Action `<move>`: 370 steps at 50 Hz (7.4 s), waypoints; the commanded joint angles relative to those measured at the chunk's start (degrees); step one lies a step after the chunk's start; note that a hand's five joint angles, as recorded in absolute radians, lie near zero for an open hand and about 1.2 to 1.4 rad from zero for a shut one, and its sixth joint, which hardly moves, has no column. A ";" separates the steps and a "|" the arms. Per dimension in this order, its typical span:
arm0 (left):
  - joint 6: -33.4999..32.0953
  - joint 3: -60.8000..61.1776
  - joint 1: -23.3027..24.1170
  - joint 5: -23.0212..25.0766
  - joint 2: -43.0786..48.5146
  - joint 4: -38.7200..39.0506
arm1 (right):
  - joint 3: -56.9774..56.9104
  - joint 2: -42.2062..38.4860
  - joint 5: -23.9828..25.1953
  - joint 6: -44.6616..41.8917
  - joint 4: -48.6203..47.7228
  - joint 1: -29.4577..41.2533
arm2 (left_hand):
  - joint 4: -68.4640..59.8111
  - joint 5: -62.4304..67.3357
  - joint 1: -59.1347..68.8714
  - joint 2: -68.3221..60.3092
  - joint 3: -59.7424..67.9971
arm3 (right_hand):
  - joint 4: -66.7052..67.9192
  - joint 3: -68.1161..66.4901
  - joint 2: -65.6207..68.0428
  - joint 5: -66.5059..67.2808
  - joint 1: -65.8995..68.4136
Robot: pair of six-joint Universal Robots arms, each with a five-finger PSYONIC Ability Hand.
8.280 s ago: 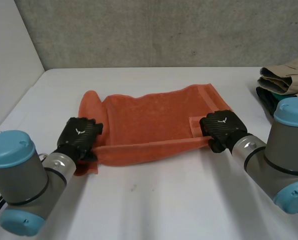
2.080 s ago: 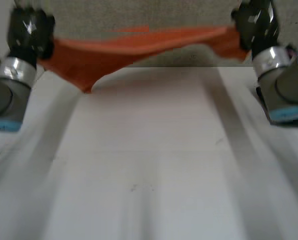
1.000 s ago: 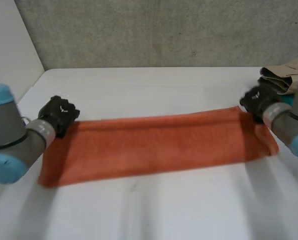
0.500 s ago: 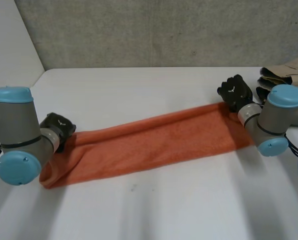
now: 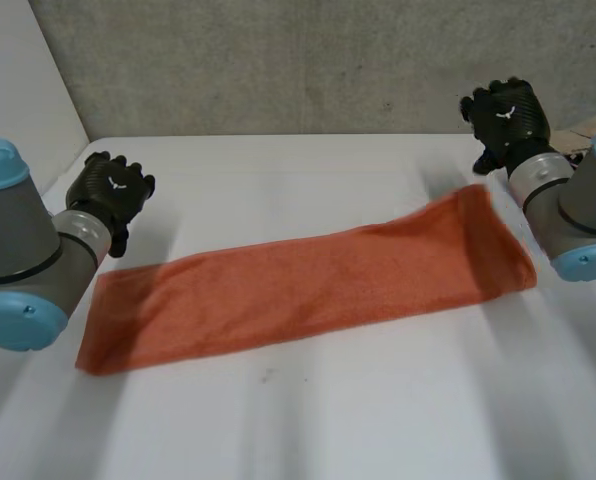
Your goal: Fold the laundry.
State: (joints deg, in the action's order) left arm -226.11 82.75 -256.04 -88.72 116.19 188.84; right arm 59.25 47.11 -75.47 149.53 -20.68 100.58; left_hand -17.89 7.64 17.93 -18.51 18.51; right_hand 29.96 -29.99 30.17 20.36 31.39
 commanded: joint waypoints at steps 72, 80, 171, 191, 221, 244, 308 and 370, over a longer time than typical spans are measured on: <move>11.48 17.36 -0.17 6.10 -17.49 3.99 | 16.94 11.86 -3.12 -4.34 21.60 -2.22 | -1.40 1.66 1.37 -0.79 0.79 | -14.02 14.05 -14.23 -14.42 -15.45; 17.46 17.27 -0.17 9.62 -18.46 3.99 | 17.12 11.78 5.49 -5.65 32.81 -9.87 | -1.40 1.66 1.37 -0.79 0.79 | -11.46 11.50 -11.67 -11.87 -12.90; 19.22 20.70 12.30 9.62 -21.01 9.96 | 36.02 21.97 -0.82 7.25 -1.65 22.47 | -1.74 2.00 1.70 -1.13 1.13 | -19.96 19.99 -20.17 -20.36 -21.39; 18.69 2.77 24.53 -10.41 6.58 9.88 | 41.12 18.99 -1.08 4.02 9.35 9.02 | -6.45 6.71 6.41 -5.84 5.84 | -4.25 4.29 -4.46 -4.66 -5.68; 20.54 20.87 19.62 -11.65 -19.14 3.11 | 31.02 18.90 -1.17 -22.70 -0.84 20.77 | -16.04 16.30 16.00 -15.42 15.42 | 50.04 -50.01 49.83 49.64 48.61; 27.56 16.14 13.01 -7.79 -17.50 10.22 | 32.94 20.19 4.73 1.13 -2.09 28.73 | -13.01 13.27 12.97 -12.40 12.40 | -19.96 19.99 -20.17 -20.36 -21.39; 34.42 -8.47 19.62 18.82 -8.88 -11.82 | 40.68 16.09 -8.99 6.39 0.74 31.25 | 7.89 -7.64 -7.93 8.51 -8.51 | -19.96 19.99 -20.17 -20.36 -21.39; 35.22 -14.90 13.90 22.80 -11.43 -14.73 | 10.36 6.07 -6.80 3.92 -12.72 20.62 | 7.85 -7.59 -7.88 8.46 -8.46 | 50.04 -50.01 49.83 49.64 48.61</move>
State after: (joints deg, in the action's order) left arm -191.17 68.43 -240.82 -65.35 106.20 174.17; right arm 73.62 53.46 -83.57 152.27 -35.24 124.11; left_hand -11.93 3.15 12.17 -11.96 12.60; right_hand 68.61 -68.06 67.49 8.22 64.09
